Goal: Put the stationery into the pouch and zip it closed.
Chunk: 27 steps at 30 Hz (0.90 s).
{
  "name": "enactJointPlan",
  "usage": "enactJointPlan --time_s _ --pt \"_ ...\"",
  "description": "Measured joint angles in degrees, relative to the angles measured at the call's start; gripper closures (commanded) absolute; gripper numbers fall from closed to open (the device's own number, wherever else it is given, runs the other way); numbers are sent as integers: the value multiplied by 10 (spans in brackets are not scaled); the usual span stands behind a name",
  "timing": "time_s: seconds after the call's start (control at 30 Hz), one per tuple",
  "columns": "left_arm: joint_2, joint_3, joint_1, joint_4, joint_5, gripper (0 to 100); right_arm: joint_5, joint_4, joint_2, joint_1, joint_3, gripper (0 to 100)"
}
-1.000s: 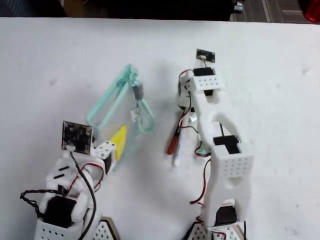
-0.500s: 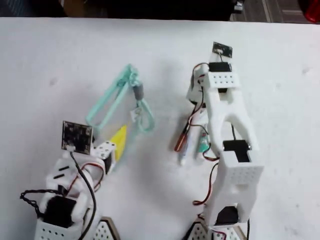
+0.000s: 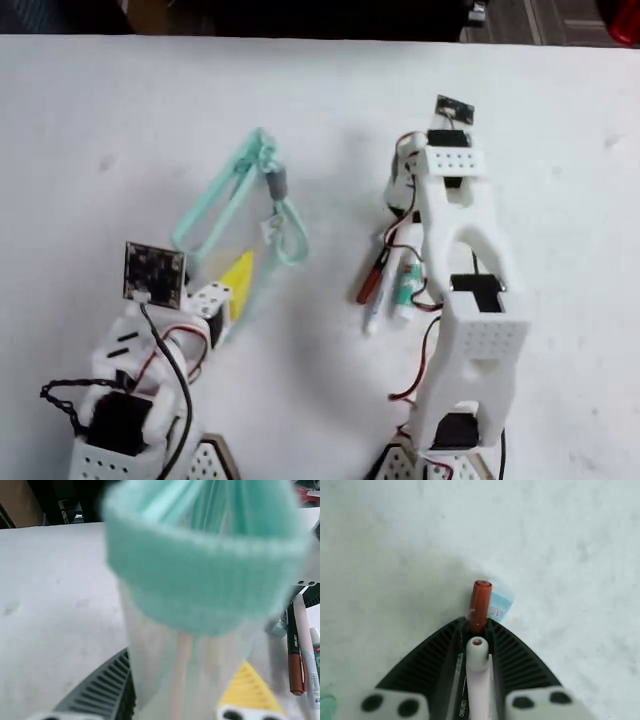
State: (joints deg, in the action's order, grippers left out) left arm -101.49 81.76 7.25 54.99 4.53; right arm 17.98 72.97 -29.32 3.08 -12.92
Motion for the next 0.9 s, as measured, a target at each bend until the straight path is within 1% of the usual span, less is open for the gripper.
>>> enactJointPlan --time_s 0.07,0.2,0.27,0.4,0.47,0.53,0.67,0.9 --pt "0 0 0 0 0 778 0 -4 0 -5 0 958" --pt "0 0 0 0 0 778 0 5 -1 -6 0 816" --pt "0 0 0 0 0 778 0 14 -1 -6 0 785" --pt "0 0 0 0 0 778 -6 33 4 -1 0 852" --pt "0 0 0 0 0 778 -28 43 15 0 0 902" --pt "0 0 0 0 0 778 -46 57 26 0 0 931" --pt "0 0 0 0 0 778 -59 80 32 -2 0 931" --pt "0 0 0 0 0 778 -59 83 16 -12 0 931"
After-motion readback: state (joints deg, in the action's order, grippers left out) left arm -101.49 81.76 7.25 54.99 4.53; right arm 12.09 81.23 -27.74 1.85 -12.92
